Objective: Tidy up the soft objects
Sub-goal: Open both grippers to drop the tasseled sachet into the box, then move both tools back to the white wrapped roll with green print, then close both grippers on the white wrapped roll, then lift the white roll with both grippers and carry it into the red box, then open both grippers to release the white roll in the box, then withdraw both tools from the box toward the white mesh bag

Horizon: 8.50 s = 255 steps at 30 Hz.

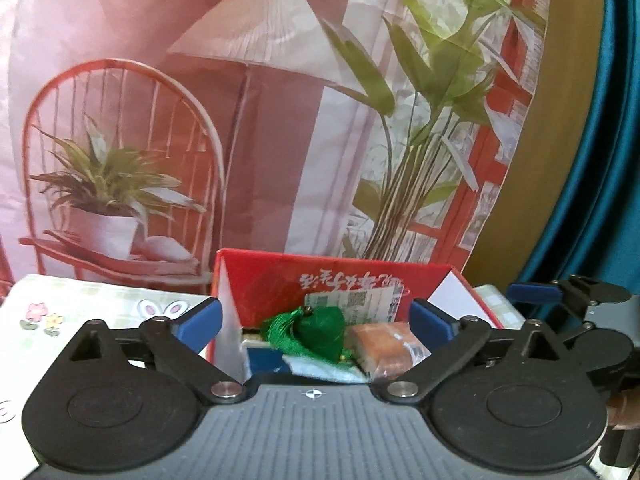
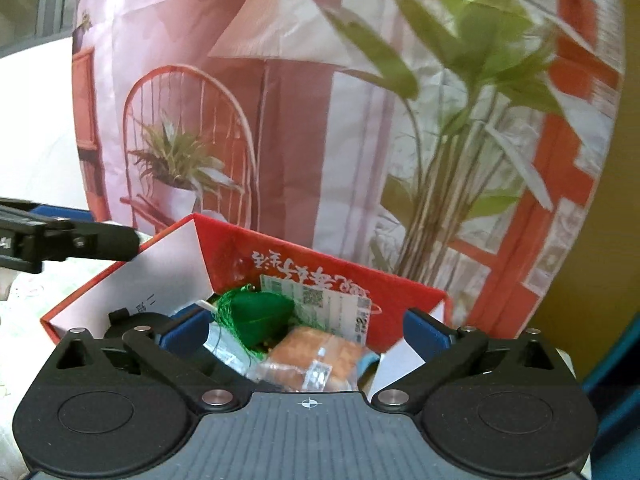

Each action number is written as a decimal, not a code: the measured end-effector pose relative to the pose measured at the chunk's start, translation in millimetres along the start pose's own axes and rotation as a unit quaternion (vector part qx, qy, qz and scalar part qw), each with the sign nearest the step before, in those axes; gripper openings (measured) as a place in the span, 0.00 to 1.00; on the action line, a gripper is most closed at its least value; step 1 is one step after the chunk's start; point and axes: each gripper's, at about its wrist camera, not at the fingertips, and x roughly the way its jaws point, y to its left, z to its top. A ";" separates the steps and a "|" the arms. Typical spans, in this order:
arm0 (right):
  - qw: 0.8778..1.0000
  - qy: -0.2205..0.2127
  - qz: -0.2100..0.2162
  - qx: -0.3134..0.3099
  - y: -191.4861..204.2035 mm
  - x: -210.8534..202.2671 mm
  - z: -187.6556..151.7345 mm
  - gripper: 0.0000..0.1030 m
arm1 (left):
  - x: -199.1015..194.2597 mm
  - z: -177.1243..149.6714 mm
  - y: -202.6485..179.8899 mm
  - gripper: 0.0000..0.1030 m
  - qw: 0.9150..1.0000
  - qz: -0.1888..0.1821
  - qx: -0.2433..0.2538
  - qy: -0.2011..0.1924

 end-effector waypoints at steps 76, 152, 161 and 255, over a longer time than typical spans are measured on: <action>0.994 0.064 -0.018 0.083 67.4 -82.8 -245.5 1.00 | -77.0 -222.2 -6.4 1.00 0.986 0.105 0.029 0.124; 0.970 -0.068 0.088 0.217 21.5 -140.7 -215.1 0.22 | -136.2 -175.7 6.3 0.16 0.998 0.003 -0.056 0.017; 0.972 -0.110 0.077 0.193 7.5 -156.0 -172.0 0.22 | -143.4 -124.7 -8.4 0.16 0.999 -0.013 -0.016 -0.026; 0.989 -0.001 -0.062 0.134 -9.3 -58.4 -47.2 1.00 | -58.8 -34.8 -20.5 1.00 0.995 0.094 0.027 0.026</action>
